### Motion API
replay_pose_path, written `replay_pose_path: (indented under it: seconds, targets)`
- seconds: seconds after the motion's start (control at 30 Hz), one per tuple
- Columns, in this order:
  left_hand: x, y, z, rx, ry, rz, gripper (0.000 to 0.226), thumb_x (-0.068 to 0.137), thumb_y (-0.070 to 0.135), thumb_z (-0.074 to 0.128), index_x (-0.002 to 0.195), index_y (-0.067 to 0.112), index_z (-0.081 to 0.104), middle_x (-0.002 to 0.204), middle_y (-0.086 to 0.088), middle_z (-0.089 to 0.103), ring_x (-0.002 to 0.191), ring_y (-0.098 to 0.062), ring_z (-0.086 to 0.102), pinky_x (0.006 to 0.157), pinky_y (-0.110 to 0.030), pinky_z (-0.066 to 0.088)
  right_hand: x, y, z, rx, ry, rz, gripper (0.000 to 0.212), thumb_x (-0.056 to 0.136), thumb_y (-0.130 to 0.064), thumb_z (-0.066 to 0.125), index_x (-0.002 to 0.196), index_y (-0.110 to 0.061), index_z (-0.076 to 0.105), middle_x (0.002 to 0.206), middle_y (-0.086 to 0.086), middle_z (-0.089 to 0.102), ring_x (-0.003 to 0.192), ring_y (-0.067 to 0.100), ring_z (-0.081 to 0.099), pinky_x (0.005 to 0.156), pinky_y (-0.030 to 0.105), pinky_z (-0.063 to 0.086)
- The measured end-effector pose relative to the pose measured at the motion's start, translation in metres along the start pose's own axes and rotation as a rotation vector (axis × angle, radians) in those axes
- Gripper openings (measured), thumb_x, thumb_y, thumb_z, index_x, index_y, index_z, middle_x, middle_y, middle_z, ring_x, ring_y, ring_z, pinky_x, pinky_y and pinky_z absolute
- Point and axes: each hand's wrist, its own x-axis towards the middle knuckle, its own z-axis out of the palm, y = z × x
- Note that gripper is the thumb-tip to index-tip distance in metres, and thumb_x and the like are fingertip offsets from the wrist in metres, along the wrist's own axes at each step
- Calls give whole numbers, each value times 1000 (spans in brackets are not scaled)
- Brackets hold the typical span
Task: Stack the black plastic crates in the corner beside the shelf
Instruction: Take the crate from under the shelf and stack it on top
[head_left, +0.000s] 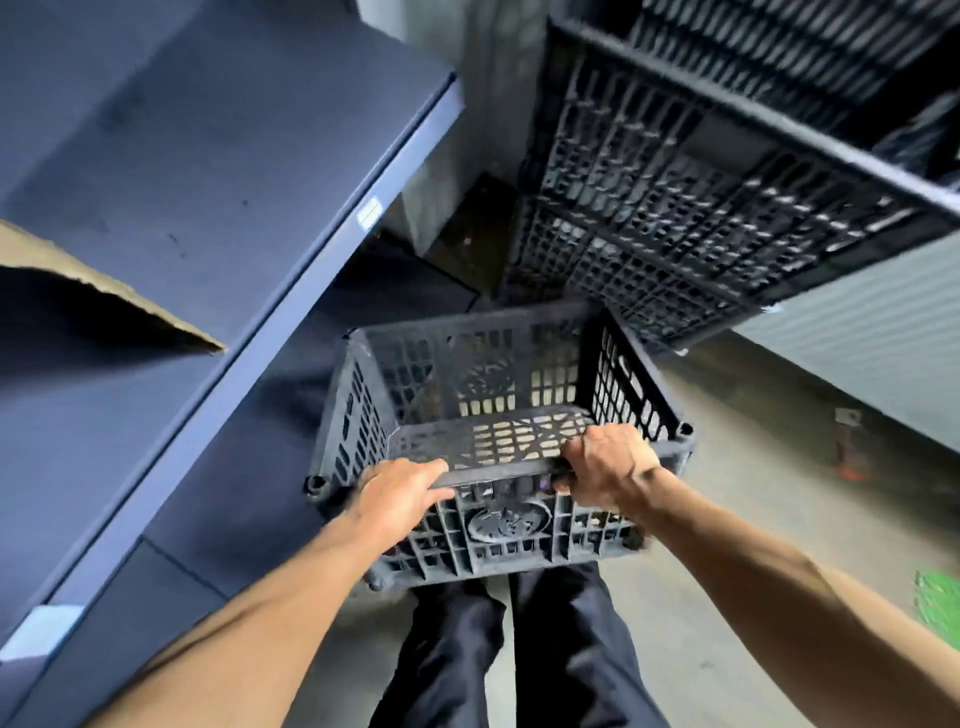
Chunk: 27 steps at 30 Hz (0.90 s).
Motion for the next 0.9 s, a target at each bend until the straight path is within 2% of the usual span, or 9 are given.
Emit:
replay_pose_path:
  seconds: [0.07, 0.17, 0.23, 0.33, 0.47, 0.6, 0.73, 0.8, 0.9]
  targets:
    - [-6, 11, -15, 39, -15, 67, 36, 99, 40, 51, 122, 13, 57, 59, 5, 52, 58, -17, 54, 59, -29, 34, -28, 4, -1, 47, 12, 55, 37, 95, -53, 42, 83, -19, 52, 68, -4, 54, 57, 15, 51, 60, 28, 51]
    - [-18, 37, -42, 89, -45, 162, 40, 99, 36, 53, 132, 14, 55, 84, -4, 72, 53, -11, 51, 51, -26, 31, -75, 11, -7, 123, 28, 149, 33, 95, -46, 43, 85, -19, 59, 68, -5, 57, 54, 14, 51, 59, 28, 54]
    - [-25, 50, -55, 115, -44, 199, 45, 96, 40, 57, 135, 18, 54, 94, -5, 74, 73, -16, 64, 61, -26, 35, -100, 13, -11, 153, 63, 198, 30, 95, -43, 44, 85, -19, 60, 68, -4, 59, 55, 15, 52, 57, 28, 51]
    - [-34, 71, -69, 192, -39, 247, 51, 89, 48, 64, 133, 24, 56, 105, -3, 72, 97, -21, 67, 73, -31, 45, -141, 17, -14, 210, 121, 271, 30, 95, -40, 43, 81, -19, 59, 70, -4, 62, 55, 17, 53, 55, 28, 48]
    - [-48, 112, -85, 340, 42, 345, 39, 89, 45, 65, 123, 26, 59, 95, -1, 74, 89, -21, 69, 69, -31, 48, -192, 30, -12, 273, 180, 355, 27, 92, -43, 47, 86, -21, 63, 72, -5, 62, 61, 20, 57, 60, 27, 49]
    - [-62, 144, -101, 438, 148, 424, 17, 93, 34, 63, 90, 20, 54, 75, 1, 69, 74, -21, 66, 66, -36, 54, -229, 42, -14, 285, 231, 422, 30, 90, -48, 53, 90, -20, 65, 77, -2, 65, 64, 22, 58, 61, 29, 47]
    - [-83, 180, -114, 510, 253, 493, 11, 93, 21, 59, 89, 23, 48, 76, 3, 68, 75, -21, 66, 61, -33, 47, -275, 54, -14, 255, 318, 477, 30, 89, -48, 54, 92, -21, 66, 81, -1, 68, 71, 24, 63, 61, 30, 44]
    - [-94, 195, -120, 510, 297, 513, 5, 93, 23, 58, 95, 22, 54, 79, 4, 69, 77, -20, 67, 61, -34, 46, -295, 59, -17, 240, 363, 492, 30, 89, -48, 55, 94, -21, 66, 85, 0, 71, 77, 26, 68, 61, 31, 42]
    - [-114, 215, -127, 511, 373, 516, 16, 93, 22, 56, 109, 23, 59, 88, 3, 72, 85, -22, 68, 65, -35, 48, -324, 66, -22, 218, 430, 506, 30, 90, -49, 54, 93, -22, 66, 86, 1, 72, 79, 26, 69, 63, 33, 44]
